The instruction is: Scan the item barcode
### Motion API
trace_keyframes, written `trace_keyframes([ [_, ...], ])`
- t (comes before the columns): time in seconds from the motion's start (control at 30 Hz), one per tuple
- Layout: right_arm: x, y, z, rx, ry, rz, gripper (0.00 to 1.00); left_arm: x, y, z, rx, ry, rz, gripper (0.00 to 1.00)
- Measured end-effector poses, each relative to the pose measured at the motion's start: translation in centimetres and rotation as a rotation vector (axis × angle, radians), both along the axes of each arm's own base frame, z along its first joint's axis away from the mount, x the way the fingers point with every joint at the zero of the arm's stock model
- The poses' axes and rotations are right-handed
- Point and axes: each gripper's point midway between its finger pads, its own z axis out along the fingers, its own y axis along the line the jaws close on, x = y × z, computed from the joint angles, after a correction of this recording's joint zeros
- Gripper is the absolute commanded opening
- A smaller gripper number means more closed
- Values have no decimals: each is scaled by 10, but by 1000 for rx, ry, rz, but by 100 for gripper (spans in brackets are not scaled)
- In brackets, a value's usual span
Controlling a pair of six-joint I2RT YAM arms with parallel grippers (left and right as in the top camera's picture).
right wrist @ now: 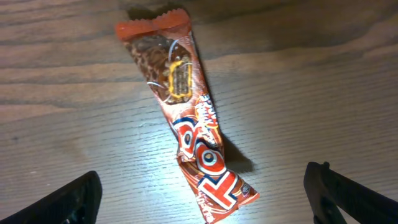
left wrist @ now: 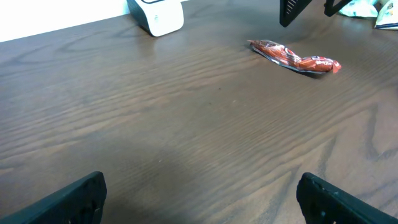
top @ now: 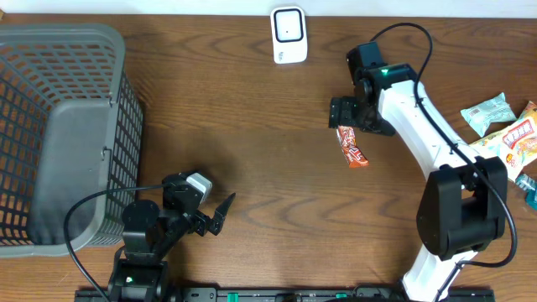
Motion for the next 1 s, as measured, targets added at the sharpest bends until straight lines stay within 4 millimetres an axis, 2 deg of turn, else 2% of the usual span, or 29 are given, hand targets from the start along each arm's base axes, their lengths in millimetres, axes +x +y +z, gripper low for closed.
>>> trace_keyframes([
  [0.23,6,11,2,-38,-45,76,99,0,0,0,0,0,0,98],
  [0.27,6,12,2,-45,-46,88,95,0,0,0,0,0,0,98],
  [0.37,12,11,1,-80,-80,112,76,0,0,0,0,0,0,98],
  [0.5,14,8,-15,-115,-92,126,62,0,0,0,0,0,0,98],
  [0.6,10,6,-37,-139,-65,137,61,0,0,0,0,0,0,98],
  [0.73,2,13,-62,-171,-18,177,64,0,0,0,0,0,0,98],
  [0.93,2,31,-63,-237,-53,251,64,0,0,0,0,0,0,98],
  [1.0,1,31,-64,-271,-55,262,60,0,0,0,0,0,0,98],
])
